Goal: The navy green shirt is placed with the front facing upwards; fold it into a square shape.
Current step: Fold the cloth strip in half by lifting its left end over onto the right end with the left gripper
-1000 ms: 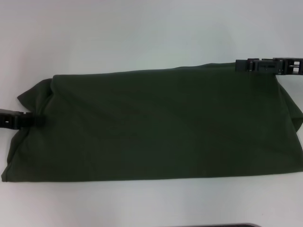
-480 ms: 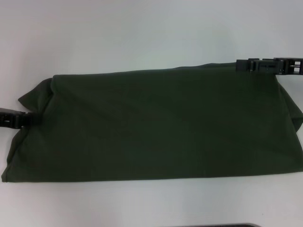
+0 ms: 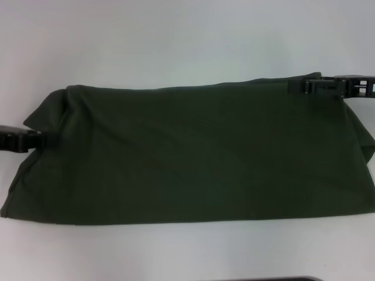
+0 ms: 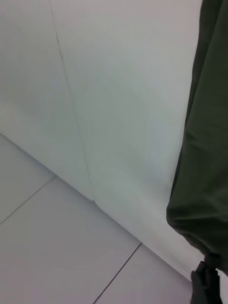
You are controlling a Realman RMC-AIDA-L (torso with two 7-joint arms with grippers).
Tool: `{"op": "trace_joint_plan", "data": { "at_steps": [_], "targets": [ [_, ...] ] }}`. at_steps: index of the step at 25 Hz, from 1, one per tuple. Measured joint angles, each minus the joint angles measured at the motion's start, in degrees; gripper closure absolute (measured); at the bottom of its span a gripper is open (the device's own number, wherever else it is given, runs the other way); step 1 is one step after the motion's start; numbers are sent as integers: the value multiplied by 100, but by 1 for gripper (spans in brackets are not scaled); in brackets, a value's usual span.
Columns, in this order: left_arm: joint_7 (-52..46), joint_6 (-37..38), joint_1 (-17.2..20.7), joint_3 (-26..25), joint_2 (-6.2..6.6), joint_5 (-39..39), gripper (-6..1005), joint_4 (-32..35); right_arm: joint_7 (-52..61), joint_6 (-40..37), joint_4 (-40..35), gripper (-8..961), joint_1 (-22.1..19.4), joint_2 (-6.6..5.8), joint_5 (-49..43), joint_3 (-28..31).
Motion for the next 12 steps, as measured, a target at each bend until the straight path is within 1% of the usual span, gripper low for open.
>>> {"op": "trace_joint_plan", "data": {
  "at_steps": [4, 6, 7, 8, 12],
  "targets": [
    [-38, 224, -6, -63, -13, -154, 965, 124, -47, 3, 9, 67, -4, 14, -7, -60],
    [-56, 400, -29, -115, -13, -252, 964, 138, -103, -1, 17, 67, -8, 48, -8, -96],
    [-61, 479, -39, -136, -13, -312, 964, 148, -151, -10, 21, 67, -10, 102, -8, -146],
    [-67, 578, -45, -155, -13, -386, 963, 167, -151, -10, 21, 67, -10, 102, -8, -146],
    [-189, 902, -52, -186, -37, -665, 961, 317, -293, 0, 22, 68, 5, 211, -8, -323]
  ]
}}
